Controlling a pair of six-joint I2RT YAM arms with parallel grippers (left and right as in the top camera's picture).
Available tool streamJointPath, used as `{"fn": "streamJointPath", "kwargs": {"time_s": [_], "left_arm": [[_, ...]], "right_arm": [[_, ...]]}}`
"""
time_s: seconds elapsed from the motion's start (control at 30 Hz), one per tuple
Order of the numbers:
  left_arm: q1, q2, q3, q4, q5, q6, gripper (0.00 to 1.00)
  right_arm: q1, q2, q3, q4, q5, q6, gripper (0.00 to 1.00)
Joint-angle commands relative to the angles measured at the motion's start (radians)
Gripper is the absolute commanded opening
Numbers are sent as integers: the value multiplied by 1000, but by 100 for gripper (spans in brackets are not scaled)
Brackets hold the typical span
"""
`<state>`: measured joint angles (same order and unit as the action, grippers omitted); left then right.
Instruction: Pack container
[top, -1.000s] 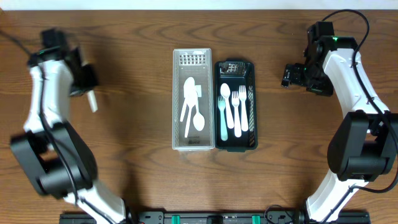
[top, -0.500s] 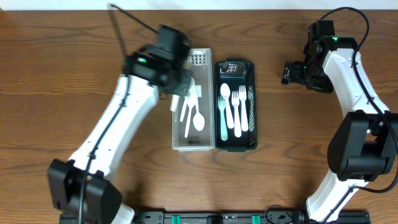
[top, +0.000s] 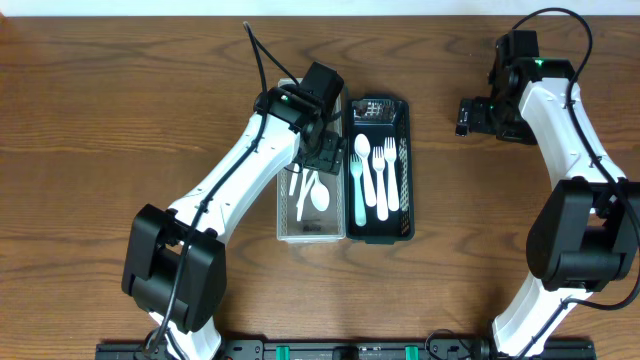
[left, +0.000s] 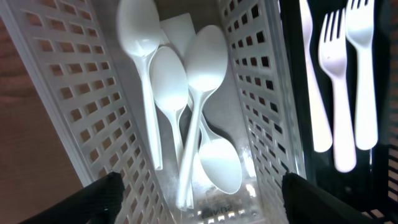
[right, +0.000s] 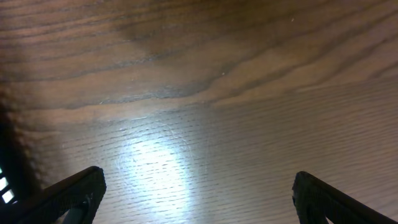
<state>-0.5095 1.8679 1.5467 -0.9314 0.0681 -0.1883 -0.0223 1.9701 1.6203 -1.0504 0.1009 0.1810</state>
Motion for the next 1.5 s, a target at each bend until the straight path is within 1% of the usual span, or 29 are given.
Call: {"fn": "streamJointPath", "kwargs": {"time_s": [0.0,0.1,0.13,0.17,0.27,0.37,0.43,0.5,0.53,0.63,0.67,0.7,0.77,0.87,1.0,1.13,1.2,1.3,1.37,1.47], "left_arm": [[18,-41,21,10,-22,4,87],[48,-97,56,26,-121,42,91],[64,-122,63,47,-169,64,96],[79,-143,64,76,-215,75,98],[144,-190,64,189,-362,84,98],[232,-196,64,273,-426,84,98],[292,-196,64,272,-415,83,98],[348,-196,63,246,-369,84,98],[376,-199,63,235,-316,83,98],[470,-212,56,211,-68,82,98],[495,-221,51,208,-23,82,98],[522,-237,42,206,0,82,98],[556,-273,13,207,3,81,98],[593,-361,-61,230,3,75,98],[594,-517,-214,307,2,74,98],[556,-720,-426,413,-13,75,98],[514,-829,-535,462,-37,86,98],[422,-995,-698,532,-87,153,98],[367,-1094,-791,540,-144,167,98],[325,-1213,-896,533,-154,165,98]], "right_arm": [[-4,6,-5,17,23,-18,99],[-5,6,-4,114,26,-19,99],[-5,4,-3,162,24,-19,99],[-5,4,-2,201,17,-19,99],[-1,3,1,377,-26,-19,99],[9,-2,2,520,-6,-42,99],[17,-16,2,546,40,-75,99],[24,-47,2,532,98,-86,99],[25,-64,2,518,111,-86,99],[25,-148,1,452,126,-105,99],[25,-175,1,425,135,-105,99],[24,-205,1,391,135,-105,99],[23,-262,-3,333,120,-104,99],[23,-368,-50,304,101,-100,99],[23,-532,-184,317,101,-100,99],[36,-733,-391,356,100,-100,99],[54,-834,-501,370,101,-99,99],[93,-972,-642,377,101,-96,99],[127,-1066,-734,367,101,-80,99],[175,-1183,-836,360,101,-36,99]]}}
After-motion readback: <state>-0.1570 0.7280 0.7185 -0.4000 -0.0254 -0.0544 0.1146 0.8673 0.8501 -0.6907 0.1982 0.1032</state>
